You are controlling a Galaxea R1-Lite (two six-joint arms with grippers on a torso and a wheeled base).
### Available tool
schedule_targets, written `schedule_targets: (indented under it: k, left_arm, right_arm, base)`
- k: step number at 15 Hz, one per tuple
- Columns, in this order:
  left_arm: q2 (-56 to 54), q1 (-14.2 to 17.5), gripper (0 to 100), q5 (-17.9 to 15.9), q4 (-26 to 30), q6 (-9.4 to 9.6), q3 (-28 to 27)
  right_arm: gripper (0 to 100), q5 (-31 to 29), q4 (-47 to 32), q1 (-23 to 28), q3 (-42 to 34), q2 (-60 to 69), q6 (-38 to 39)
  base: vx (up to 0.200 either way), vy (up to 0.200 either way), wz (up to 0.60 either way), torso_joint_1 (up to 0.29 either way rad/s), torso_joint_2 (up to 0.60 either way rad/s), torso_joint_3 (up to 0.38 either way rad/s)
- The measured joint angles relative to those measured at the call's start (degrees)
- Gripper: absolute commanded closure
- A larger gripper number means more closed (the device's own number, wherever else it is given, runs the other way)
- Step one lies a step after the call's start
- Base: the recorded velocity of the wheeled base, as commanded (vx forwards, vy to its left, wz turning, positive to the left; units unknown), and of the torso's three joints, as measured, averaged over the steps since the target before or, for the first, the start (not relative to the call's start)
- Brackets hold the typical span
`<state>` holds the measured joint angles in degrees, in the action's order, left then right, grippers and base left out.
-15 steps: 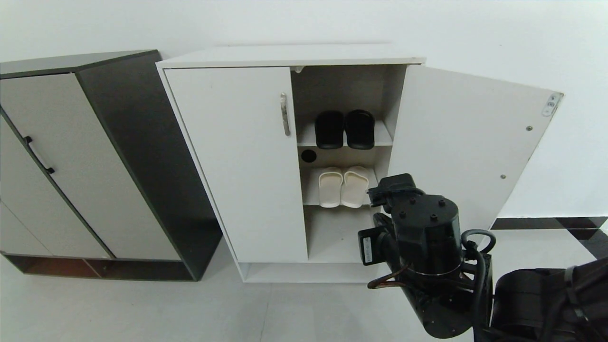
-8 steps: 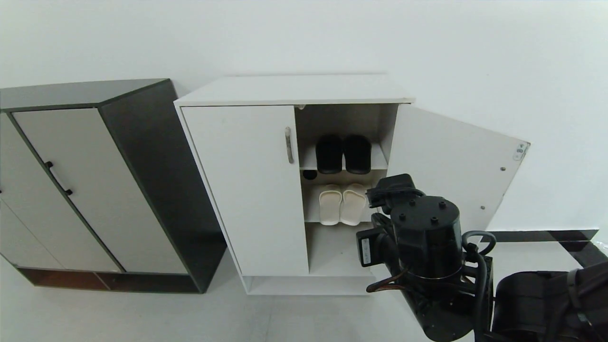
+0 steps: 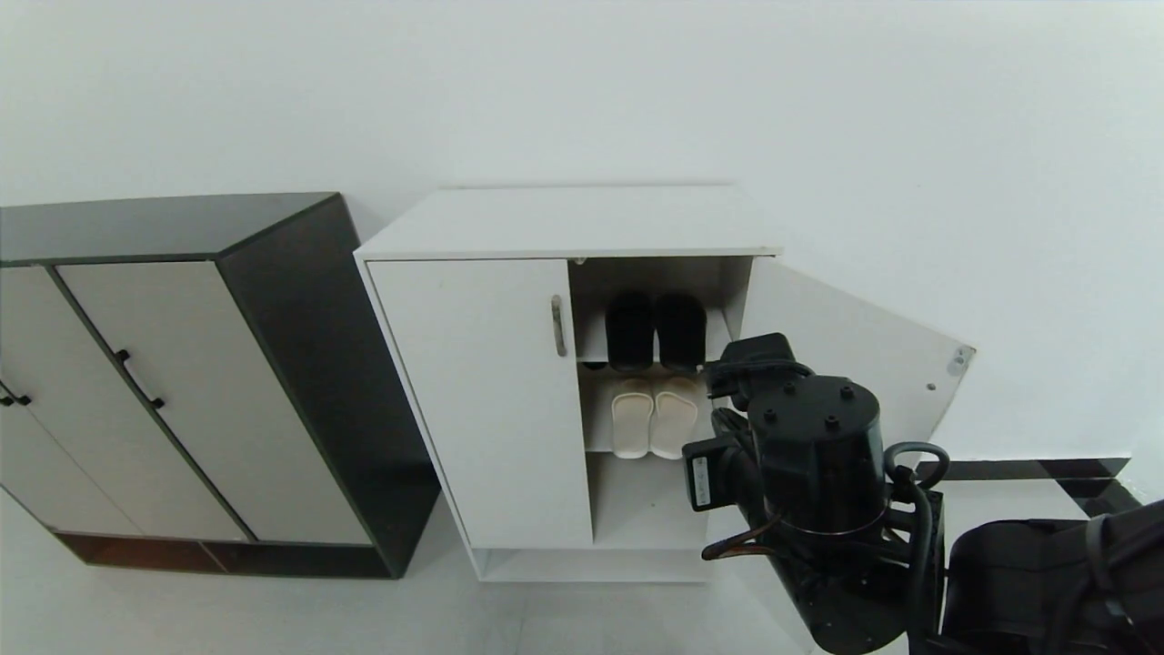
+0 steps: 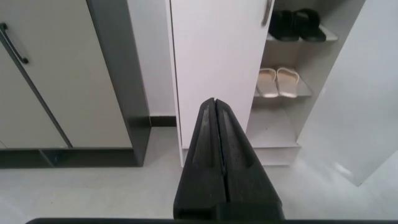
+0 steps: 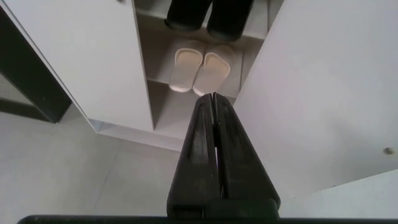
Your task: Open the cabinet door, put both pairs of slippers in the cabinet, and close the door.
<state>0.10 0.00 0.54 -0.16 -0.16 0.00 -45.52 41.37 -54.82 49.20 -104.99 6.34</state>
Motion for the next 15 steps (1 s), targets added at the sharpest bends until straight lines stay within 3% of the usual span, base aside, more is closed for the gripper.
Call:
schedule_targets:
  k: [9, 15]
  left_arm:
    - [0.0, 0.0, 100, 0.0, 0.0, 0.02, 0.0]
    - [0.0, 0.0, 100, 0.0, 0.0, 0.0, 0.0]
  right_arm:
    - [100, 0.0, 0.0, 0.0, 0.0, 0.0, 0.0]
    - [100, 0.0, 0.0, 0.0, -0.3, 0.0, 0.0]
  base:
    - [0.0, 0.0, 0.0, 0.218, -0.53, -0.311]
    - [0.0, 0.0, -0.1, 0.047, -0.1, -0.059]
